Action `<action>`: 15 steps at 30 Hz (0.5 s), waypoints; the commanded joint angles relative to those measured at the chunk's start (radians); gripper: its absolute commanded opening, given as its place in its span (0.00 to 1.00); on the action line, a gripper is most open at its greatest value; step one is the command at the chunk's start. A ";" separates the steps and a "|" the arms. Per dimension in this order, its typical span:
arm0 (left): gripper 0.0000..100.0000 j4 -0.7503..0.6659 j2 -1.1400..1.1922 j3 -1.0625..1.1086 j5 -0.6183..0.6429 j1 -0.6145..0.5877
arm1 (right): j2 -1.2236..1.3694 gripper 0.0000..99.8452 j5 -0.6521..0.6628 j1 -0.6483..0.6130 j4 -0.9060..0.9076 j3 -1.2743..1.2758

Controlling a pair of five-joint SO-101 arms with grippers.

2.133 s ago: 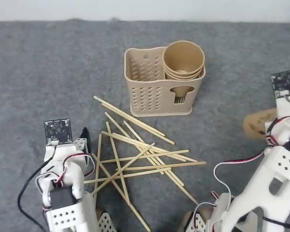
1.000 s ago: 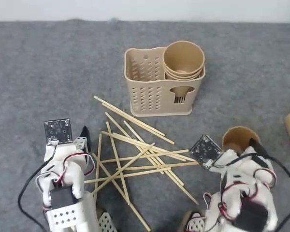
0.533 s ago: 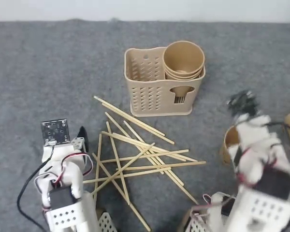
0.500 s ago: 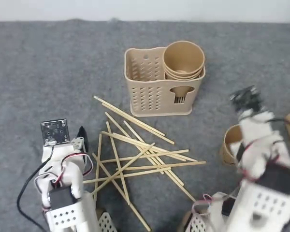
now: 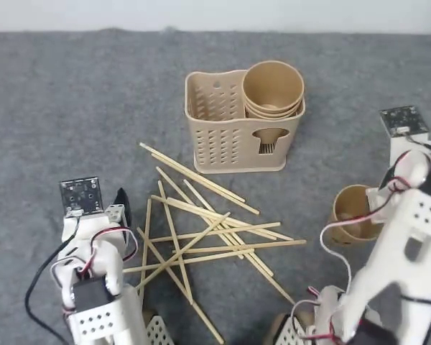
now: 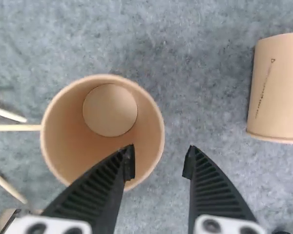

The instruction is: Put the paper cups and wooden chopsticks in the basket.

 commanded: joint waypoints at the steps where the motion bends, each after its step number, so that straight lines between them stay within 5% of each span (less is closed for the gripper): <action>1: 0.18 -0.023 -0.011 -0.004 0.003 -0.003 | 0.039 0.17 -0.011 0.012 -0.058 0.011; 8: 0.18 -0.023 -0.011 -0.004 0.003 -0.005 | 0.081 0.16 -0.011 0.008 -0.113 0.087; 15: 0.18 -0.023 -0.011 -0.004 0.003 -0.005 | 0.081 0.02 -0.015 0.012 -0.108 0.071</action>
